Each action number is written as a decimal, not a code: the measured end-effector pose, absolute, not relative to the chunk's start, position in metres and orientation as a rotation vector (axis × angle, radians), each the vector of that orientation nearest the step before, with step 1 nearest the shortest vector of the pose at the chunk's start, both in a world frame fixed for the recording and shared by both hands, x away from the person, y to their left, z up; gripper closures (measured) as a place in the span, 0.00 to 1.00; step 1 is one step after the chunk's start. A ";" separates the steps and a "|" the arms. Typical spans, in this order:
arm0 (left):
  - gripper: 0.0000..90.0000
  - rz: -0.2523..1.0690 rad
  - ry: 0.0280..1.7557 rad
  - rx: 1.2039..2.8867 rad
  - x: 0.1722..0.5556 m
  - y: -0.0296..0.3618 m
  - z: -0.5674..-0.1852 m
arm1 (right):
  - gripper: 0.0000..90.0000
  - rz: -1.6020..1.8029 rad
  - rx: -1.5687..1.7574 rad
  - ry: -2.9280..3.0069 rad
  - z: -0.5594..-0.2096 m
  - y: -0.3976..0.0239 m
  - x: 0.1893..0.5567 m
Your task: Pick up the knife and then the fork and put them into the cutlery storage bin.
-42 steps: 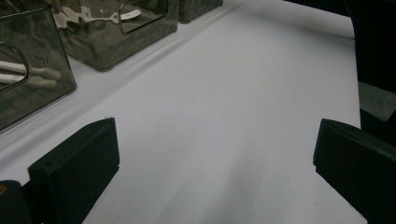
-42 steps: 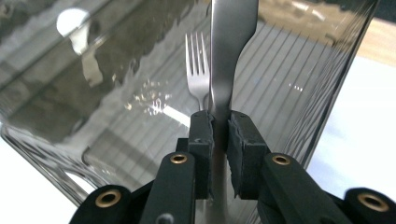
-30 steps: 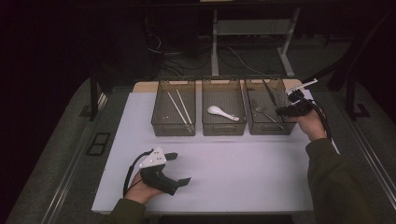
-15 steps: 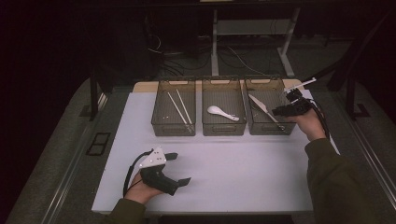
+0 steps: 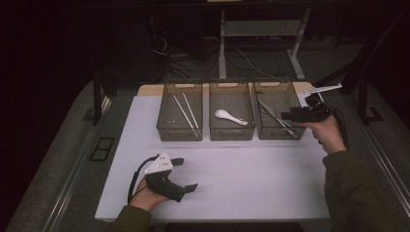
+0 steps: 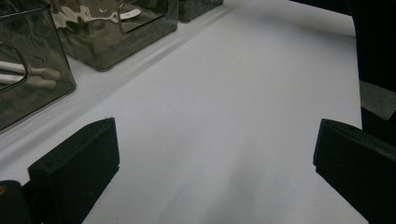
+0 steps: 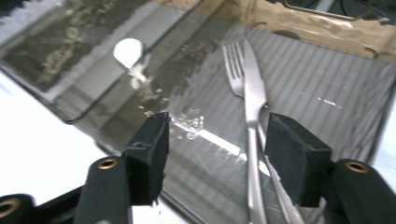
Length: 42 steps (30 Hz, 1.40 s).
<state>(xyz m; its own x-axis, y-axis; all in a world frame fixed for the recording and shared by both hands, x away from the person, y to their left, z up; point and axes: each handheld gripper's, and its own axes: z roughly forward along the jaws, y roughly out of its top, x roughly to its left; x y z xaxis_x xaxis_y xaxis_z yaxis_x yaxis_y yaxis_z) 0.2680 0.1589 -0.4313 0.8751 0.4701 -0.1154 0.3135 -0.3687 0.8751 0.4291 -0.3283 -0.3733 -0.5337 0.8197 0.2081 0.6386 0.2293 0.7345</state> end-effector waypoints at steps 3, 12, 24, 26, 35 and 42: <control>0.00 0.185 0.577 1.986 0.269 0.159 -0.432 | 0.38 1.204 1.347 2.267 -0.371 -0.325 0.423; 0.00 0.188 0.589 1.991 0.270 0.159 -0.433 | 0.33 1.212 1.237 2.267 -0.371 -0.308 0.397; 0.00 0.191 0.584 1.990 0.268 0.159 -0.432 | 0.25 1.307 1.134 2.266 -0.372 -0.297 0.359; 0.00 0.192 0.586 1.987 0.268 0.160 -0.432 | 0.23 1.320 1.107 2.272 -0.373 -0.294 0.353; 0.00 0.196 0.585 1.984 0.267 0.162 -0.431 | 0.21 1.351 1.020 2.294 -0.383 -0.285 0.332; 0.00 0.197 0.584 1.985 0.267 0.163 -0.431 | 0.21 1.365 0.994 2.311 -0.393 -0.284 0.318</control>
